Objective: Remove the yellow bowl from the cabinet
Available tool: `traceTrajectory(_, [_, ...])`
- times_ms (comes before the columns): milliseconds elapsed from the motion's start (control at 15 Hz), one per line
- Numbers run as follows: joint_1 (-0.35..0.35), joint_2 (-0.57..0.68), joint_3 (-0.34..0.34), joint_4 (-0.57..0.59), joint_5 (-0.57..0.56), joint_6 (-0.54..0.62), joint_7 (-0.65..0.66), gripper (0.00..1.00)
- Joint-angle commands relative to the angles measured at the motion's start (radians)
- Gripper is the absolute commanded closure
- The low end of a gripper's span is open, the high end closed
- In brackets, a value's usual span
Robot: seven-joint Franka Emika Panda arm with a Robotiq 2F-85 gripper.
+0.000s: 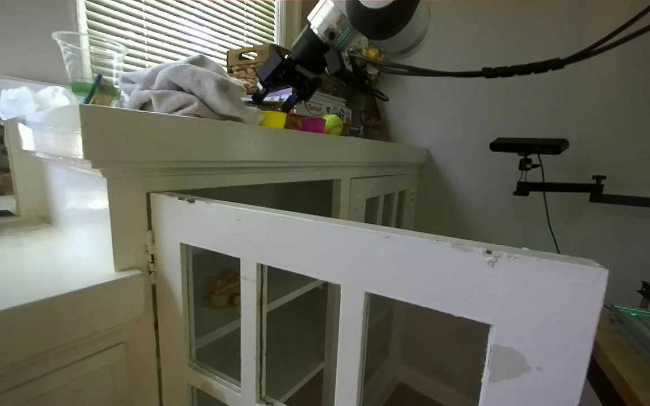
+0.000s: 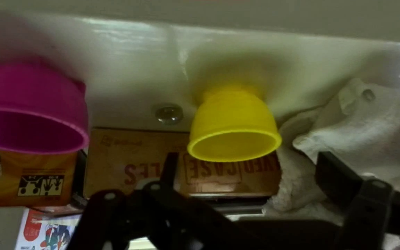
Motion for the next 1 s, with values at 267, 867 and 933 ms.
traceTrajectory(267, [0.030, -0.194, -0.017, -0.076, -0.072, -0.224, 0.053, 0.00])
traceTrajectory(867, [0.062, -0.333, -0.037, -0.039, -0.022, -0.805, -0.002, 0.00])
traceTrajectory(933, [0.058, -0.335, -0.038, -0.034, -0.034, -0.839, 0.001, 0.00])
